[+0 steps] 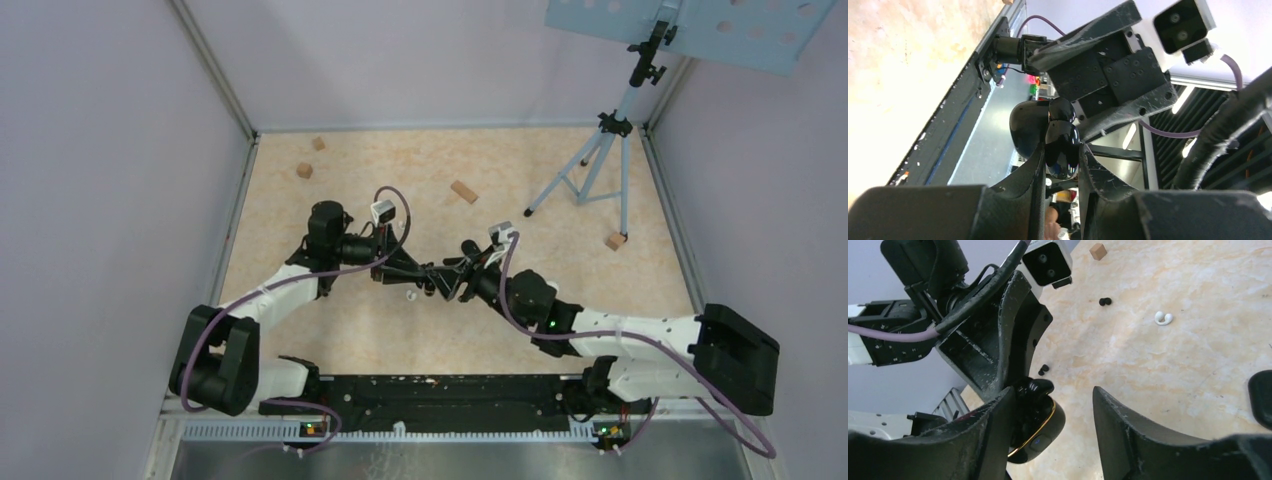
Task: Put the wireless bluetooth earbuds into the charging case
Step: Insert the right earbud into the right side groove of the charging case, then pick up the right earbud from the right side groove of the charging case.
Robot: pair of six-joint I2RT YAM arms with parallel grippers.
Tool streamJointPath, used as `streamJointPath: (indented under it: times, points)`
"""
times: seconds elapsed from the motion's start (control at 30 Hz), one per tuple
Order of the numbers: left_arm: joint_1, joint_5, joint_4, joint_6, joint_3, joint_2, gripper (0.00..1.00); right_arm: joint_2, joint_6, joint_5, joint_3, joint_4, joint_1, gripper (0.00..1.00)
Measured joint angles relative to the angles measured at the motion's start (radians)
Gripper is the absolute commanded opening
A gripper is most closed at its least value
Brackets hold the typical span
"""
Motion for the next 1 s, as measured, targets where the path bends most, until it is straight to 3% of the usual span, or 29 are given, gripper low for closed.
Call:
streamJointPath:
  times: [0.13, 0.37, 0.47, 0.53, 0.63, 0.73, 0.83, 1.0]
  points:
    - [0.001, -0.005, -0.127, 0.119, 0.050, 0.001, 0.00, -0.065, -0.037, 0.020, 0.044, -0.125, 0.003, 0.68]
    - [0.001, -0.014, -0.344, 0.346, 0.103, 0.030, 0.00, -0.203, -0.113, 0.019, 0.190, -0.370, 0.001, 0.71]
    - [0.001, -0.018, -0.448, 0.433, 0.113, 0.049, 0.00, -0.238, -0.152, -0.028, 0.234, -0.480, -0.018, 0.61]
    - [0.000, -0.034, -0.548, 0.529, 0.141, 0.063, 0.00, -0.244, -0.179, -0.100, 0.261, -0.577, -0.056, 0.43]
    - [-0.003, -0.063, -0.697, 0.681, 0.207, 0.093, 0.00, -0.235, -0.203, -0.251, 0.291, -0.707, -0.159, 0.35]
    - [-0.006, -0.087, -0.799, 0.795, 0.253, 0.111, 0.00, -0.223, -0.217, -0.389, 0.304, -0.810, -0.260, 0.42]
    - [-0.010, -0.105, -0.875, 0.877, 0.270, 0.111, 0.00, -0.205, -0.240, -0.504, 0.311, -0.882, -0.282, 0.51]
    - [-0.015, -0.126, -0.938, 0.947, 0.275, 0.127, 0.00, -0.098, -0.279, -0.674, 0.377, -0.910, -0.282, 0.52]
